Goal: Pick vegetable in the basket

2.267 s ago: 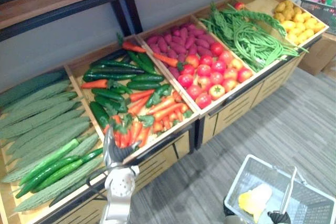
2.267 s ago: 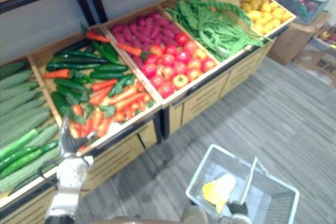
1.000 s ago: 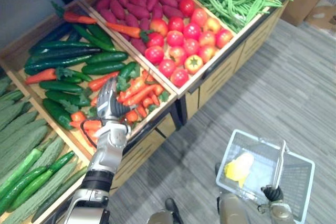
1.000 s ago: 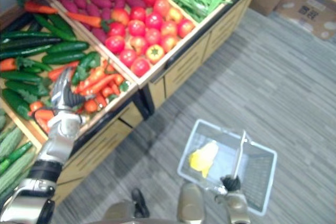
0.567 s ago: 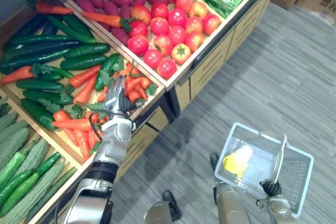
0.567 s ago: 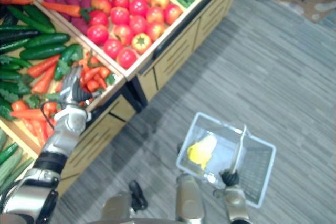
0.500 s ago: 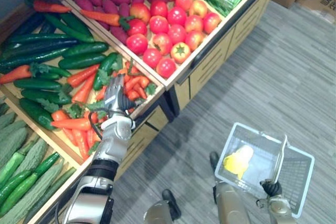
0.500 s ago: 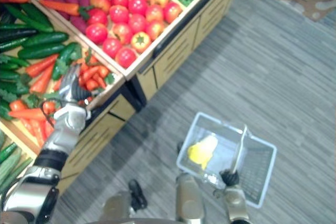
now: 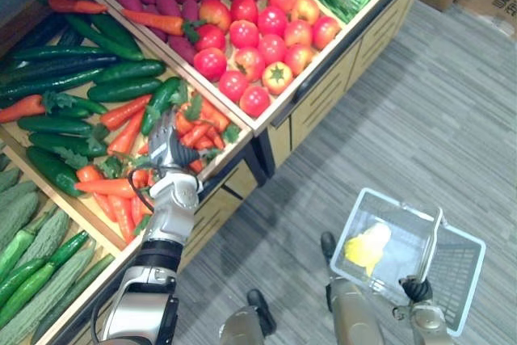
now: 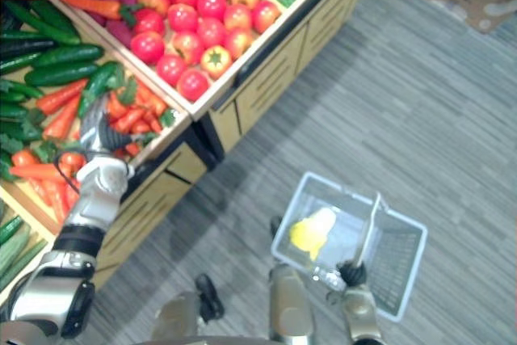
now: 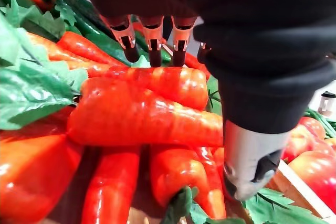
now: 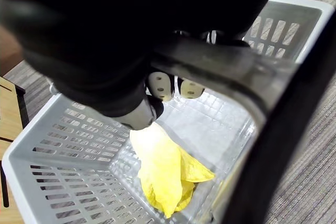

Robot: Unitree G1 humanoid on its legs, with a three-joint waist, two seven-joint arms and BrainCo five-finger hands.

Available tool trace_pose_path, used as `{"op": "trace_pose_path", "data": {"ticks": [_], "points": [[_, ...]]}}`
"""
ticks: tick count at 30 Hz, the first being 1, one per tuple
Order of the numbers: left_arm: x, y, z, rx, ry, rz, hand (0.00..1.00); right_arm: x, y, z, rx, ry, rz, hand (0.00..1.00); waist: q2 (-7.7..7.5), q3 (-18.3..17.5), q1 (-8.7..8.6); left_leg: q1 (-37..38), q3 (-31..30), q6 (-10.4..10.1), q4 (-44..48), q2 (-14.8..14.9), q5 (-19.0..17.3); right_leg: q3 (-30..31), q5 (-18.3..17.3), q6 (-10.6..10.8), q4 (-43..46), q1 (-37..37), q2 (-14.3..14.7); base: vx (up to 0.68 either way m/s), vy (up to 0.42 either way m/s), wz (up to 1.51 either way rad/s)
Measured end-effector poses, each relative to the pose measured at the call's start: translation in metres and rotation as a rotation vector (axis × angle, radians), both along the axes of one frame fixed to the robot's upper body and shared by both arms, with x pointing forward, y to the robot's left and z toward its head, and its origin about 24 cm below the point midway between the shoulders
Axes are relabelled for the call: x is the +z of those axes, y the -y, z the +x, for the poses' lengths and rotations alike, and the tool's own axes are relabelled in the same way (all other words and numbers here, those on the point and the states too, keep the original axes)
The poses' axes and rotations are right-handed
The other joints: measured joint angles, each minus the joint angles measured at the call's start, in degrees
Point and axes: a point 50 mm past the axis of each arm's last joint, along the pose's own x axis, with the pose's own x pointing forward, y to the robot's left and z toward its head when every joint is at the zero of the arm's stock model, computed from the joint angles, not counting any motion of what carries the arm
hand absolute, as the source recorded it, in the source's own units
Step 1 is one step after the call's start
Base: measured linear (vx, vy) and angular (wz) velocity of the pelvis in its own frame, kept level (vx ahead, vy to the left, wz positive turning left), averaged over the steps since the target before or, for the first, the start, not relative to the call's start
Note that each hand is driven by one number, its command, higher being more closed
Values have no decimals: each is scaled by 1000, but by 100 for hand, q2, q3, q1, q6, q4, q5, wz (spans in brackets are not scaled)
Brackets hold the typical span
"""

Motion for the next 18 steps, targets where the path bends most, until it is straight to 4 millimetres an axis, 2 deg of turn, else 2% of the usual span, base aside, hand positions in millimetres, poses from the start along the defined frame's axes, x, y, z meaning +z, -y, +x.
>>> {"op": "trace_pose_path", "data": {"ticks": [8, 9, 15, 18], "points": [[0, 0, 0, 3, -1, 1, 0, 0, -2, 1, 12, -1, 0, 100, -47, 39, 15, -44, -62, 0, 22, 0, 0, -59, 1, 1, -1, 1, -18, -20, -46, 4], [0, 0, 0, 2, -4, 1, 100, 0, -2, 1, 12, -1, -1, 100, -50, 40, 24, -46, -70, 0, 22, 1, 0, -66, 1, 1, -1, 4, -19, 0, 0, 0], [-1, -1, 4, 4, -23, -2, 100, 0, -2, 1, 11, -1, -1, 100, -71, 64, 97, -53, -97, 0, 44, 9, 0, -86, 1, 1, -1, 20, -25, -10, -15, 1], [6, -1, 6, 7, 2, -6, 100, 0, -2, 1, 11, -2, -1, 100, -79, 68, 108, -54, -112, 1, 60, 10, 0, -98, 1, 1, -2, 35, -30, -32, -49, 3]]}}
